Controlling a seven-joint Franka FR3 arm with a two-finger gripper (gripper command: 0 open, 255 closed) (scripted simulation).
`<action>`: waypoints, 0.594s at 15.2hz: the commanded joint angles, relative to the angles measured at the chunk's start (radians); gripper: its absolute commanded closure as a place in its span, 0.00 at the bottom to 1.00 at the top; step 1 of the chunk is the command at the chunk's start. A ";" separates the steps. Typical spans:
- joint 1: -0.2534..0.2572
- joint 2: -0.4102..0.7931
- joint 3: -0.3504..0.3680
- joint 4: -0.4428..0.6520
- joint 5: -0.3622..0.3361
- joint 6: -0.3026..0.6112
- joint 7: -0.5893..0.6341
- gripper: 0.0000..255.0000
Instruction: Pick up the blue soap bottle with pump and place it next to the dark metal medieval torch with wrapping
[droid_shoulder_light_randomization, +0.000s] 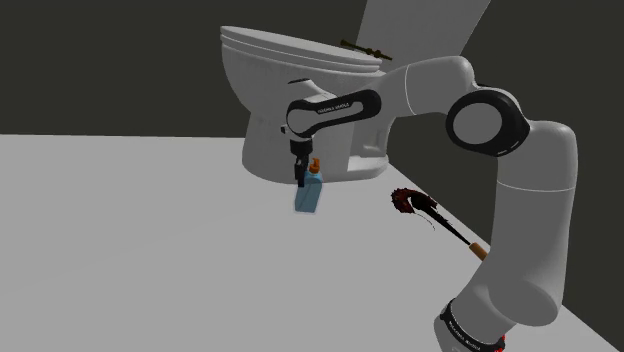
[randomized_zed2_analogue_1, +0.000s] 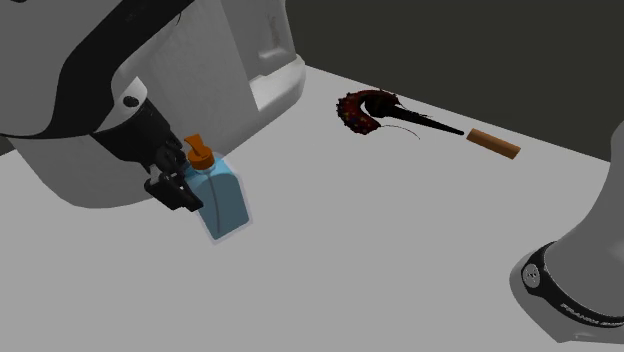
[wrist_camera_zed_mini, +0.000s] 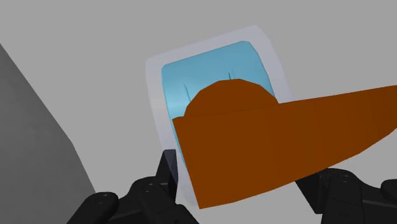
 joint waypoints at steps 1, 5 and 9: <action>0.000 0.000 0.000 -0.001 0.000 0.000 0.000 1.00; 0.000 -0.015 0.001 0.018 0.002 -0.034 -0.004 1.00; 0.001 -0.032 0.001 0.047 0.004 -0.080 -0.010 1.00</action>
